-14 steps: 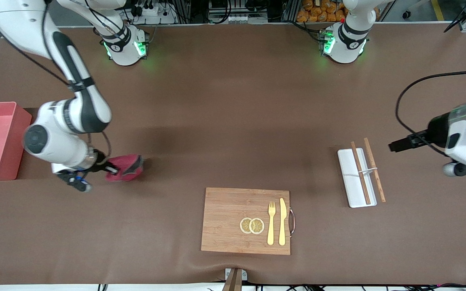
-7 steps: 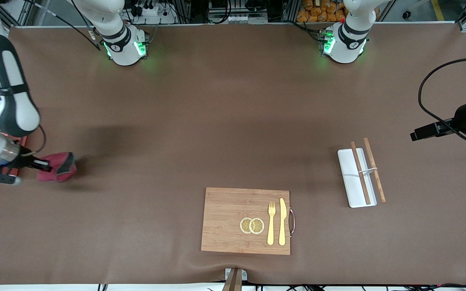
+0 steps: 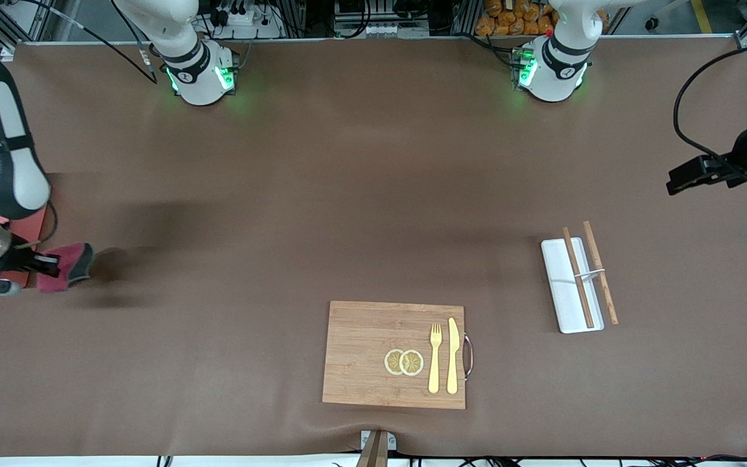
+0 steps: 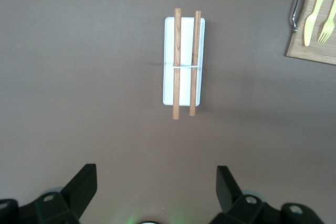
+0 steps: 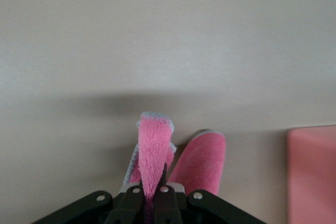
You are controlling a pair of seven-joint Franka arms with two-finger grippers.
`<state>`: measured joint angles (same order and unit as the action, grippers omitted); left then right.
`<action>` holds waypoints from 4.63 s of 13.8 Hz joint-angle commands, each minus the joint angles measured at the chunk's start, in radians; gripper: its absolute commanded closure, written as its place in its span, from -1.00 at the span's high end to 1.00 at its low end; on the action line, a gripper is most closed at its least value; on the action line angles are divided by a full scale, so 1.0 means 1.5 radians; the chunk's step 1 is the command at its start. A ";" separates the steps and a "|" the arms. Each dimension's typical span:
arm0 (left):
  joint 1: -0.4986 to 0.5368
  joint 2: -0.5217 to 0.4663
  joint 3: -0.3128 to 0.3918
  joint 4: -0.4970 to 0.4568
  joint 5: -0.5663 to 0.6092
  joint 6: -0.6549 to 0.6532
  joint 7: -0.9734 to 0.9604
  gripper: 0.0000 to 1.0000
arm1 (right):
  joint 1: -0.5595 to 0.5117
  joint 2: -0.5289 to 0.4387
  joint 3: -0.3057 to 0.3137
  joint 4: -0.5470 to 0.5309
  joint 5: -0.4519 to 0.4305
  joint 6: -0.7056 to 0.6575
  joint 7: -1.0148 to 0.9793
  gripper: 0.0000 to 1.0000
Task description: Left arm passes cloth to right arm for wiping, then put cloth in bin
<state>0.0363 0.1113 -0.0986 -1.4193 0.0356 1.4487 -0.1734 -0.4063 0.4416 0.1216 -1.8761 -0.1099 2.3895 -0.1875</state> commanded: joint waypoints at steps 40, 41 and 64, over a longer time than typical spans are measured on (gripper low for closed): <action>-0.055 -0.103 0.021 -0.099 -0.022 0.000 0.007 1.00 | -0.276 0.139 0.001 0.257 0.103 -0.111 -0.574 -1.00; -0.055 -0.103 0.021 -0.099 -0.022 0.001 0.007 1.00 | -0.278 0.161 0.001 0.252 0.119 -0.087 -0.590 -1.00; -0.046 -0.102 0.016 -0.097 -0.018 0.032 0.016 1.00 | 0.017 0.004 0.005 0.411 0.036 -0.506 -0.083 1.00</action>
<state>-0.0396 -0.0255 -0.0743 -1.5478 0.0132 1.4783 -0.1591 -0.4476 0.4971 0.1369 -1.2188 -0.0453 1.6537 -0.4506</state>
